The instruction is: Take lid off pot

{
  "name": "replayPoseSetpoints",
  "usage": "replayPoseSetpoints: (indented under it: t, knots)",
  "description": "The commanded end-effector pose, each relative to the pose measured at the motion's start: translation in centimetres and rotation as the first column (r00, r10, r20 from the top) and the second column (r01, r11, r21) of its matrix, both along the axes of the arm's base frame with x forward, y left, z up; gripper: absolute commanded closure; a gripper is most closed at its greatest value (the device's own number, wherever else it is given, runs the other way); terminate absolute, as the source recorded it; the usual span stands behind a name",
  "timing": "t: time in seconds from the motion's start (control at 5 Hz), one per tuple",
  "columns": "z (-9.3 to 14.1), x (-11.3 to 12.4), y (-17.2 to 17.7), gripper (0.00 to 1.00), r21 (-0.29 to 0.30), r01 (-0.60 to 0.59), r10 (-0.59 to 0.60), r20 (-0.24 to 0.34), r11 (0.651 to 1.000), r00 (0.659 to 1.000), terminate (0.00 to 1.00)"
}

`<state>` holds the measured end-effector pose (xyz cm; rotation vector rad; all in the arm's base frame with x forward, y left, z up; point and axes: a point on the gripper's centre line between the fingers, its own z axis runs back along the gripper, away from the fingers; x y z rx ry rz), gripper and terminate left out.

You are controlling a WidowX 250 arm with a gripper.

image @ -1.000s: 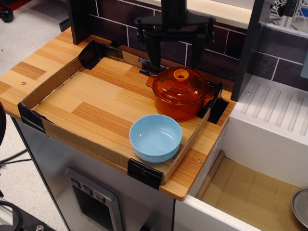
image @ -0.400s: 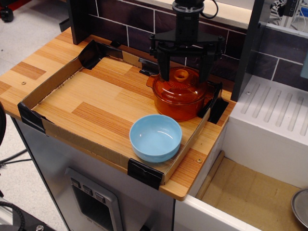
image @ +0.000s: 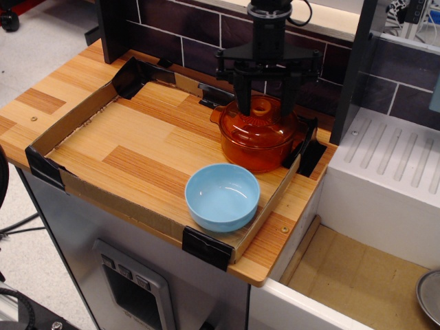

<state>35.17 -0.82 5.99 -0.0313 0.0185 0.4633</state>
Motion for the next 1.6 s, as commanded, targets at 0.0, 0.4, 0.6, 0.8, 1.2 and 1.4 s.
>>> replayPoseSetpoints:
  t: [0.0,0.4,0.6,0.8,1.2,1.4]
  knots:
    - [2.7,0.9,0.2,1.0,0.027,-0.062,0.06,0.074,0.998,0.995,0.0]
    - [9.0,0.1,0.3,1.0,-0.064,-0.071,0.076,0.079,0.995,0.994,0.0]
    - [12.0,-1.0,1.8,1.0,-0.107,-0.079,0.09,0.1,0.991,0.991,0.0]
    - [13.0,-3.8,4.7,1.0,-0.128,-0.079,0.094,0.113,0.989,0.989,0.0]
    - [9.9,-6.5,10.1,1.0,-0.117,-0.065,0.072,0.057,0.991,0.996,0.0]
    - [7.3,-6.5,11.7,1.0,-0.073,-0.063,0.069,0.072,0.995,0.995,0.0]
